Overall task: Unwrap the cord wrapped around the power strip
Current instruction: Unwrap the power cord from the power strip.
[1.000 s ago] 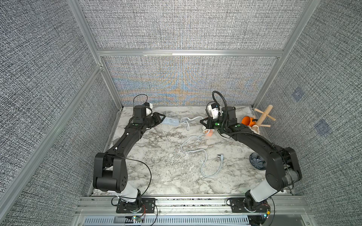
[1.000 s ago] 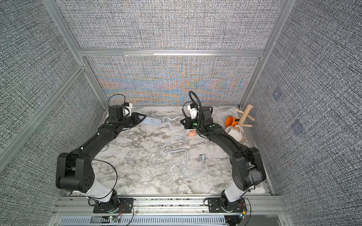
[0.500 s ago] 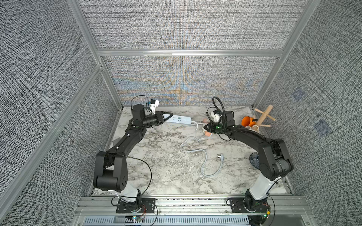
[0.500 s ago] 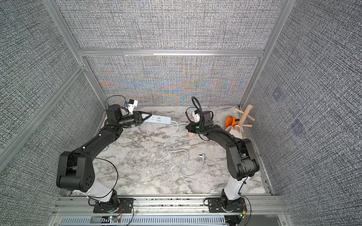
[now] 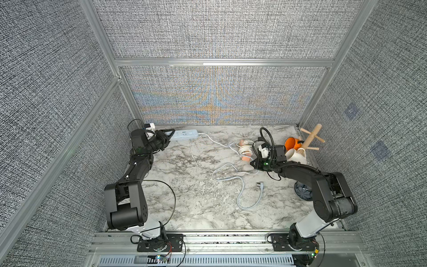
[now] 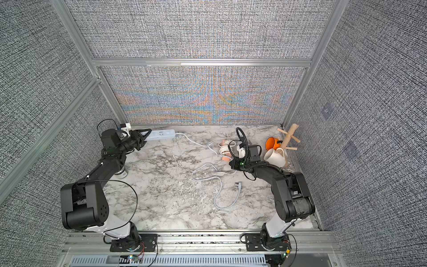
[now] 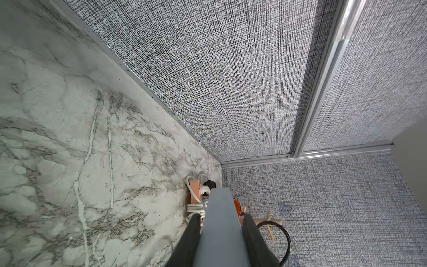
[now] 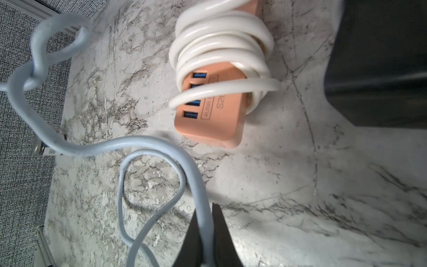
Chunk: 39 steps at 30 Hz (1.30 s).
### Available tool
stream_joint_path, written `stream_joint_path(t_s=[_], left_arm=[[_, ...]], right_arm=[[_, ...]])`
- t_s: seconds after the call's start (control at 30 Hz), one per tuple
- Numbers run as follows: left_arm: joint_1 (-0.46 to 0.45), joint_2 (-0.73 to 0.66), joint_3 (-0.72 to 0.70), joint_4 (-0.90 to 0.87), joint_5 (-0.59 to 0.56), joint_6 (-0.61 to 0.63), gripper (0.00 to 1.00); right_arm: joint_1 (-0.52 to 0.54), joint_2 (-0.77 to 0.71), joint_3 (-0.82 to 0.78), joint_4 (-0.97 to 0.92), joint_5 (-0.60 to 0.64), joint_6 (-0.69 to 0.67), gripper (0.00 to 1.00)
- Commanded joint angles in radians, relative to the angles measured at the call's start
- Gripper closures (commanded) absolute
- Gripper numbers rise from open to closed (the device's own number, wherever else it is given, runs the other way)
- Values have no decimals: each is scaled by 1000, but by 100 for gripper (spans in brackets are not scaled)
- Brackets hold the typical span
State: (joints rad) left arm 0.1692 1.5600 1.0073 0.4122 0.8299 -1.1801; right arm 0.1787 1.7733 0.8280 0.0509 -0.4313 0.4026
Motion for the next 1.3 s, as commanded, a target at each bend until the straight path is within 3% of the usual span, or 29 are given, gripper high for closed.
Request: stream_joint_path(t_s=[0.0,0.1,0.3,0.4,0.87,1.07,1.17,1.27], left_arm=[[40,-10,9,67,-140,-21,100],[75,-34,10,-18,-188,35,100],[78,-98,92,-402,-282,328,100],[86,-127,114,-501,-324,403,100],[223,-155,140,-552,-300,405,100],[250,-137,107,-487,-276,336,100],[225,-117,86,-436,-252,304,100],[154,-115,62,-398,-260,308,100]], right_arm=[[-31,-20,-49,4,55,1,100],[-73,-47,-95,40,22,20,100],[-141,-71,-115,47,-30,29,100],[-176,-81,-124,48,-39,32,100],[-281,-128,-176,18,5,-1,100],[-283,-127,-166,-6,48,-15,100],[-246,-138,-159,-5,61,-17,100],[-133,-123,-102,-57,95,-50,100]])
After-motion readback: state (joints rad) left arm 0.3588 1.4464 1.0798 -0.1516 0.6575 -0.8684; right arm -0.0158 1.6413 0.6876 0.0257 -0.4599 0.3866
